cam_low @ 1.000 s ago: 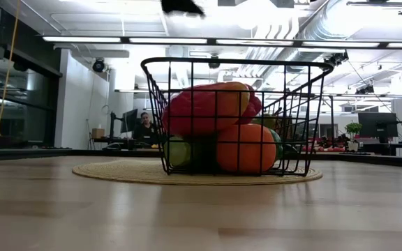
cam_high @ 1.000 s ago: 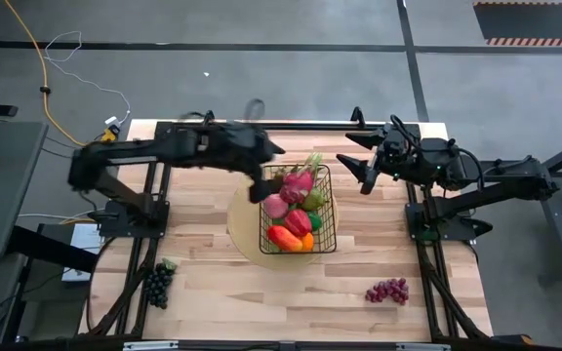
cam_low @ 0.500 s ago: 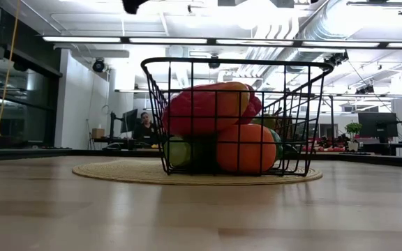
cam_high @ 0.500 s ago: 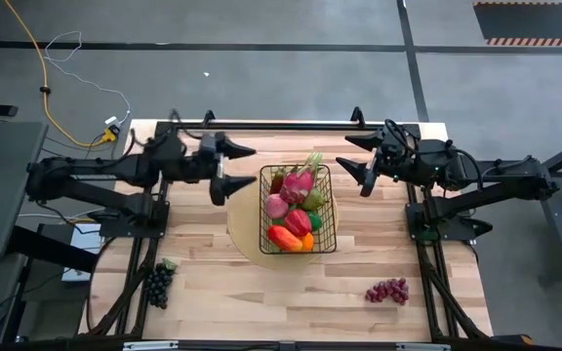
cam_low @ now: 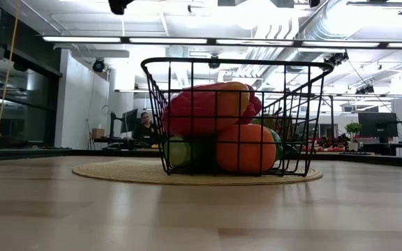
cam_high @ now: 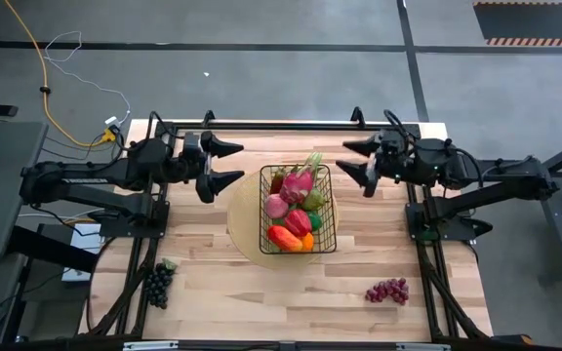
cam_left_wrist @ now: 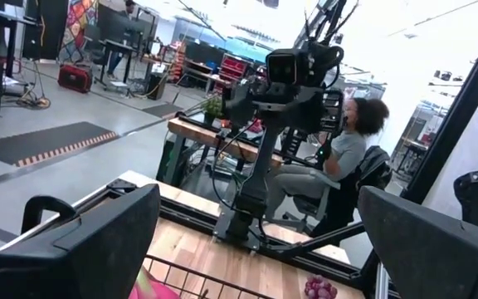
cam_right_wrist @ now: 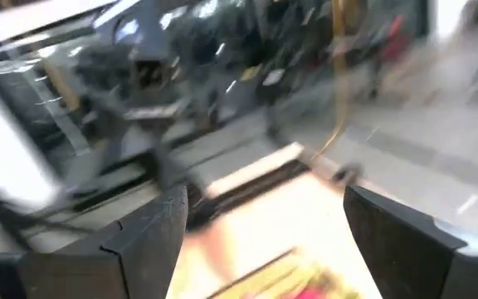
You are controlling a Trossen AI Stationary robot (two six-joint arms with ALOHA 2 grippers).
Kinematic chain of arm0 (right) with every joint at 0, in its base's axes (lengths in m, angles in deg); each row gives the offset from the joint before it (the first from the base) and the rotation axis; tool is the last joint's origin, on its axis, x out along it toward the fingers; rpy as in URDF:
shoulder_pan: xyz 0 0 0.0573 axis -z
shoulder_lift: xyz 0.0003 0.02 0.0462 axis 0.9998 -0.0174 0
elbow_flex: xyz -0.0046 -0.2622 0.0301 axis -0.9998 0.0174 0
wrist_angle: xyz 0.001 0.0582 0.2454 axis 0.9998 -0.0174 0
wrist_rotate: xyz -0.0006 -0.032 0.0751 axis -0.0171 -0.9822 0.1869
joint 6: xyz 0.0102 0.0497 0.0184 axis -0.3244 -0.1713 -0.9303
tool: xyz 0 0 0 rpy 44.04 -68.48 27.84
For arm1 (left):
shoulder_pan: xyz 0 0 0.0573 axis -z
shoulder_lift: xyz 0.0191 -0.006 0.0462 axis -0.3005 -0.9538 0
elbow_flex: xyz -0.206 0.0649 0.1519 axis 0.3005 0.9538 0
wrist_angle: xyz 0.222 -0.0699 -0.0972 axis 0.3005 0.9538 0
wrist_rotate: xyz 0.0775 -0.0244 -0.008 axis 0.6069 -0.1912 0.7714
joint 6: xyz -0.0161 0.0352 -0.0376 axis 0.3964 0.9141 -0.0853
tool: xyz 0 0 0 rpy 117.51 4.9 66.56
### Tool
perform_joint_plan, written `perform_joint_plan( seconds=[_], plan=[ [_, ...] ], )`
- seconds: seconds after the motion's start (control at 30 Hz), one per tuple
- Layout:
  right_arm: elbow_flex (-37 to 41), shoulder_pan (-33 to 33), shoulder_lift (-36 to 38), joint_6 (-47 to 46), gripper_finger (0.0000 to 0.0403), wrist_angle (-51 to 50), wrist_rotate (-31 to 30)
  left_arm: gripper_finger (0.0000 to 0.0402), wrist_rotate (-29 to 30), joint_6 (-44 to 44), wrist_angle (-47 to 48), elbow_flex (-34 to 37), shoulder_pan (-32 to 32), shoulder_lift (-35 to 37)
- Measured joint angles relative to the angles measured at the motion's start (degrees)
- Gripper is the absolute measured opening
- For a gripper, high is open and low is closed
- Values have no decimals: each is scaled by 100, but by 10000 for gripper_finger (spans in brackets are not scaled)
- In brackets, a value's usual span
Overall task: Build produce basket
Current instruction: Put the grapes into the wire basket
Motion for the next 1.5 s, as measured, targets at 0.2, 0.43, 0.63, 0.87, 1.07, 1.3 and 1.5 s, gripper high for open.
perform_joint_plan(
  seconds=[0.2, 0.43, 0.63, 0.87, 1.07, 1.3, 1.5],
  plan=[
    [-577, -265, -45, -1785, 314, -2610, 1647, 400, 115, -18, 126, 2, 0, -44],
    [-182, -1852, -87, -4521, 314, -4442, 2580, 399, 448, -4, 326, 2, -2, -44],
    [697, -3598, -392, -6689, 314, -4410, 2677, 399, 448, -1, 382, 2, -2, -44],
    [1427, -4657, -1311, -8377, 314, -3657, 3197, 399, 448, -1, 380, 2, -2, -44],
    [1437, -4804, -2250, -8431, 314, -3465, 3244, 399, 448, -1, 381, 2, -2, -44],
    [1426, -4804, -3059, -8407, 314, -3313, 3321, 399, 448, -1, 380, 2, -2, -44],
    [1415, -4811, -3586, -8401, 314, -3268, 3359, 400, 446, -1, 380, 2, -2, -44]
  ],
)
